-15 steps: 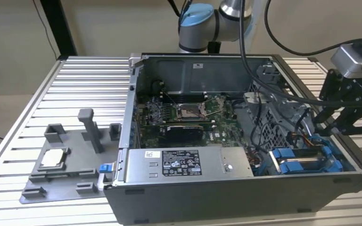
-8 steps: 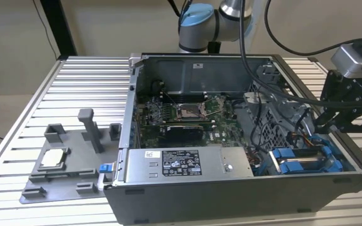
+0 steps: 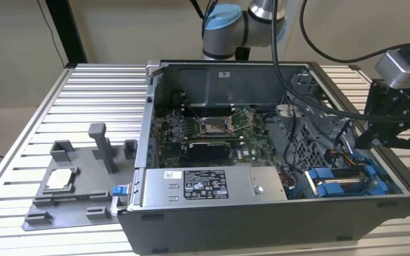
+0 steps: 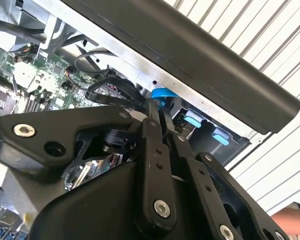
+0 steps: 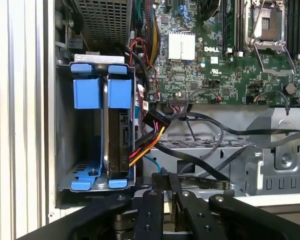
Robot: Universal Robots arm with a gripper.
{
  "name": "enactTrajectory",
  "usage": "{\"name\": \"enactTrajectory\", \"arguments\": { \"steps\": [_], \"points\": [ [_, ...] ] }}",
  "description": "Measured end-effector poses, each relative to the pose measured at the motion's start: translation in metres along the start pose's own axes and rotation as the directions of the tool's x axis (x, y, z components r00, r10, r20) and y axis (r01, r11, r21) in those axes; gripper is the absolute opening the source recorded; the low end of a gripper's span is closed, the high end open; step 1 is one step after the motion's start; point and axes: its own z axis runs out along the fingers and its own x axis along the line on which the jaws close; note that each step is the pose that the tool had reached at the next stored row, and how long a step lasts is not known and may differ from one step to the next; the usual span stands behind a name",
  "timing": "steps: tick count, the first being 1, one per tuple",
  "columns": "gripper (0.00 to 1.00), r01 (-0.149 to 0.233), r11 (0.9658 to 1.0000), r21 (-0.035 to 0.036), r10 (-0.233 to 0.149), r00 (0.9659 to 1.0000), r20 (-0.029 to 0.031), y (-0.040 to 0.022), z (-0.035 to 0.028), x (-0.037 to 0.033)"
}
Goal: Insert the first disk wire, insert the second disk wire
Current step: 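Insert the second disk wire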
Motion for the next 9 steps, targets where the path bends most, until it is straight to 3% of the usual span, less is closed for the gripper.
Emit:
{"name": "enactTrajectory", "arguments": {
  "steps": [5,9],
  "points": [
    [0.0,0.0,1.0,0.0004,0.0,1.0,0.0001,0.0032,-0.0015,0.0023],
    [0.0,0.001,1.0,0.0091,-0.001,1.0,0.0,0.0112,-0.003,0.0064]
  ]
}}
